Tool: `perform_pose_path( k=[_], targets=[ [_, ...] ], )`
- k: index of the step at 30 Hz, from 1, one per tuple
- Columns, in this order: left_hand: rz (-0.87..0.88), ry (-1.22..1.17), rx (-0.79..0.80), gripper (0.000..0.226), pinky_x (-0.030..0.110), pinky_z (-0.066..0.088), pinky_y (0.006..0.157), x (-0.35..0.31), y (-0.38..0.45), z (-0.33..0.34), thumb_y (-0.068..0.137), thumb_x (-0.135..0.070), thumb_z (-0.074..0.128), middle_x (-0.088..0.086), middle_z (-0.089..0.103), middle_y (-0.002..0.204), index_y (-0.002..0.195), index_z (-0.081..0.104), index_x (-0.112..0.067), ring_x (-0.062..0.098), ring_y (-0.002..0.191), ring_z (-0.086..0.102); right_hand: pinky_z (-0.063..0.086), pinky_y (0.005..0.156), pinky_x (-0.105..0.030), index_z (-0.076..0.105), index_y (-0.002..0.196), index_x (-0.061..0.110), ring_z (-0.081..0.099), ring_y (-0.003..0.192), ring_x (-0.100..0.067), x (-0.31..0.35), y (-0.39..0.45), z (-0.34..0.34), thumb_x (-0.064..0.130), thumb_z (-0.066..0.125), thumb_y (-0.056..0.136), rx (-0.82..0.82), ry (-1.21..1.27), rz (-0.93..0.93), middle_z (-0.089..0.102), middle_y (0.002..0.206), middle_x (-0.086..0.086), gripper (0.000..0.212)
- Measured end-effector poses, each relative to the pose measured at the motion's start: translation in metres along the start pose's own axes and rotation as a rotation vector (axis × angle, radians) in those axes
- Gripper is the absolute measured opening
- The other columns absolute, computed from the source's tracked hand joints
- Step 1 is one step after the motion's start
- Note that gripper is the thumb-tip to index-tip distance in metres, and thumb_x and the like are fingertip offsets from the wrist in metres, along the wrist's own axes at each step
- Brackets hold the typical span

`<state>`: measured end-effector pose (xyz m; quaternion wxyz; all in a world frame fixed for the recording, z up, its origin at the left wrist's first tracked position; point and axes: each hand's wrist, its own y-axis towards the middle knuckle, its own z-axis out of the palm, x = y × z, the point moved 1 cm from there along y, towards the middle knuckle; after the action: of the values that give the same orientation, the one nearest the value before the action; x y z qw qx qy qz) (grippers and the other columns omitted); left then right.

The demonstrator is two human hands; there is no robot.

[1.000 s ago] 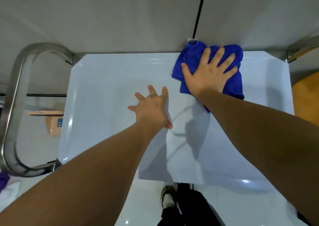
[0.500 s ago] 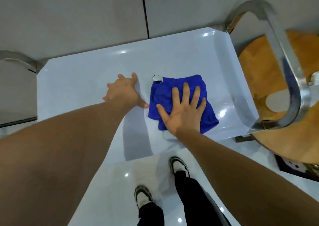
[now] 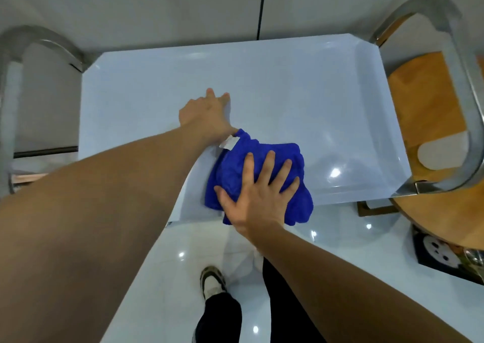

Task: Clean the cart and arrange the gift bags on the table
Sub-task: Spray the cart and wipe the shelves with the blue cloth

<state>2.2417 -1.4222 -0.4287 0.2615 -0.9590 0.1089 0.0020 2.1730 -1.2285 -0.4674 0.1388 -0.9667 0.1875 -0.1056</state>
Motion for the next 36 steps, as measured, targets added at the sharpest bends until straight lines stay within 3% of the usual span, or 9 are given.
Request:
perform_pose_path(
  k=[2, 4, 8, 11, 23, 30, 36],
  targets=[
    [0.021, -0.175, -0.100, 0.078, 0.040, 0.046, 0.096, 0.028, 0.000, -0.006, 0.079, -0.053, 0.079, 0.003, 0.055, 0.142, 0.146, 0.046, -0.034, 0.033, 0.127, 0.053, 0.005, 0.113, -0.075, 0.006, 0.158, 0.025, -0.007, 0.147, -0.055, 0.001, 0.014, -0.004, 0.089, 0.027, 0.081, 0.002, -0.041, -0.024, 0.002, 0.165, -0.020, 0.103],
    [0.026, -0.226, -0.125, 0.086, 0.040, 0.043, 0.107, 0.067, 0.002, -0.009, 0.074, -0.039, 0.086, 0.004, 0.054, 0.145, 0.149, 0.046, -0.030, 0.033, 0.133, 0.048, 0.004, 0.113, -0.075, 0.001, 0.158, 0.024, -0.009, 0.147, -0.055, 0.004, 0.026, -0.007, 0.090, 0.025, 0.081, 0.023, -0.074, -0.061, -0.001, 0.165, -0.021, 0.105],
    [-0.008, -0.006, 0.023, 0.113, 0.061, 0.039, 0.107, 0.111, 0.005, 0.000, 0.065, -0.061, 0.086, 0.002, 0.024, 0.161, 0.156, 0.023, -0.041, 0.043, 0.142, 0.024, 0.005, 0.112, -0.076, 0.003, 0.159, 0.022, -0.008, 0.147, -0.056, 0.018, 0.054, -0.013, 0.089, 0.022, 0.082, 0.006, -0.101, -0.136, 0.000, 0.165, -0.022, 0.104],
    [0.005, 0.025, 0.032, 0.116, 0.068, 0.036, 0.107, 0.111, 0.011, 0.004, 0.067, -0.062, 0.085, 0.000, 0.013, 0.165, 0.158, 0.016, -0.041, 0.047, 0.145, 0.018, 0.006, 0.113, -0.075, 0.008, 0.159, 0.022, -0.005, 0.148, -0.054, 0.032, 0.082, -0.017, 0.087, 0.024, 0.084, -0.026, -0.106, -0.176, 0.004, 0.165, -0.021, 0.101],
    [-0.005, 0.054, 0.119, 0.117, 0.062, 0.037, 0.110, 0.115, 0.019, -0.006, 0.069, -0.069, 0.079, -0.006, 0.002, 0.169, 0.157, 0.005, -0.049, 0.043, 0.152, 0.007, 0.010, 0.115, -0.073, 0.013, 0.160, 0.025, 0.004, 0.150, -0.052, 0.097, 0.203, -0.037, 0.087, 0.019, 0.085, -0.127, -0.123, -0.134, 0.009, 0.166, -0.018, 0.097],
    [0.061, 0.098, 0.113, 0.119, 0.065, 0.040, 0.106, 0.120, 0.024, -0.001, 0.067, -0.077, 0.073, -0.004, 0.001, 0.168, 0.157, 0.002, -0.045, 0.047, 0.151, 0.010, 0.017, 0.112, -0.073, 0.031, 0.152, 0.026, 0.016, 0.146, -0.054, 0.125, 0.250, -0.044, 0.083, 0.025, 0.086, -0.234, -0.121, -0.102, 0.023, 0.162, -0.020, 0.088],
    [0.084, 0.141, 0.136, 0.118, 0.064, 0.044, 0.104, 0.120, 0.023, -0.006, 0.070, -0.079, 0.070, -0.001, 0.001, 0.170, 0.158, 0.000, -0.043, 0.048, 0.151, 0.012, 0.011, 0.115, -0.071, 0.025, 0.154, 0.028, 0.009, 0.149, -0.052, 0.125, 0.250, -0.047, 0.084, 0.022, 0.086, -0.204, -0.106, -0.081, 0.015, 0.165, -0.018, 0.088]
  ],
)
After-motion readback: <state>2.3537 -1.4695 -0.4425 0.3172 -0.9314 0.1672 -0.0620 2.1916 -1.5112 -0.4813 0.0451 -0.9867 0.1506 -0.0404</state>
